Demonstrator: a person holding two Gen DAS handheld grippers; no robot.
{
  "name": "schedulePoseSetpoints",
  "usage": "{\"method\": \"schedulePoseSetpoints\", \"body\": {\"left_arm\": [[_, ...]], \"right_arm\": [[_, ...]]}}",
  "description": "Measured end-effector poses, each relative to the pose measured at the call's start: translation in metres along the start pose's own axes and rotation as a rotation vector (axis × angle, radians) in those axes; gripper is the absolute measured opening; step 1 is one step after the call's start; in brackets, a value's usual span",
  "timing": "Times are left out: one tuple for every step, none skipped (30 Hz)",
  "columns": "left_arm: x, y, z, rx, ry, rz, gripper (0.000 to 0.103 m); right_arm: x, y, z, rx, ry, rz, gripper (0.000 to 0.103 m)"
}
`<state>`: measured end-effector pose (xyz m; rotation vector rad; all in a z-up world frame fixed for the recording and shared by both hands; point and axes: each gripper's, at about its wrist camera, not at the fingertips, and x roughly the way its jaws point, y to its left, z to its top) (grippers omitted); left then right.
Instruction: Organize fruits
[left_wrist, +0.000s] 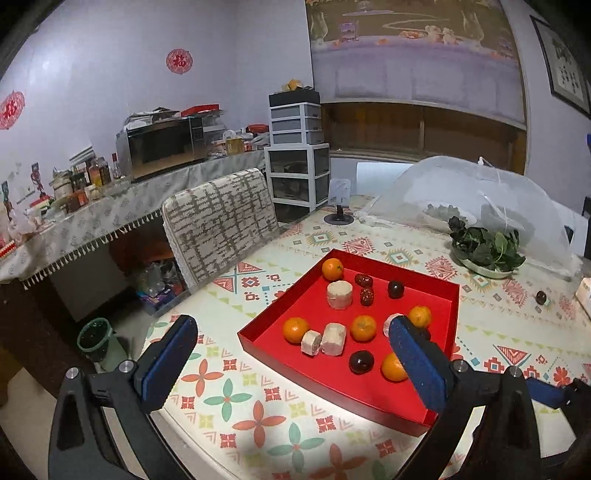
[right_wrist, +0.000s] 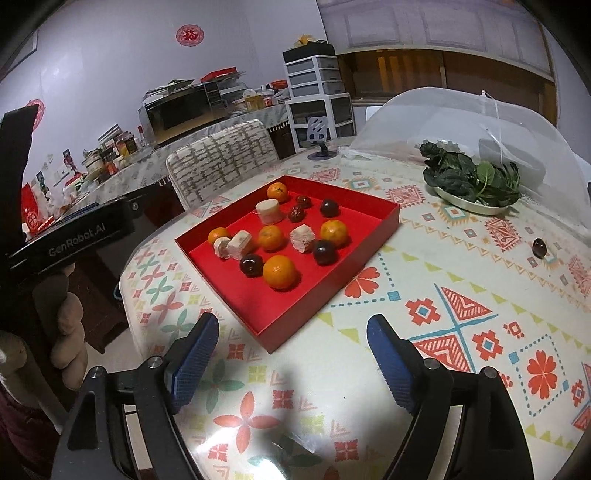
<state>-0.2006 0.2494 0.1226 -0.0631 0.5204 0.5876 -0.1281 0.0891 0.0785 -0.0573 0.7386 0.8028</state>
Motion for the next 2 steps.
{"method": "schedulePoseSetpoints", "body": {"left_arm": [[-0.0002, -0.0034, 0.0002, 0.008, 0.003, -0.006, 0.103], [-0.0015, -0.0097, 0.0000, 0.019, 0.011, -0.012, 0.103]], "right_arm": [[-0.0024, -0.0027, 0.0002, 0.008, -0.004, -0.002, 0.087], [-0.0055, -0.0066, 0.0004, 0.017, -0.009, -0.004, 0.087]]}}
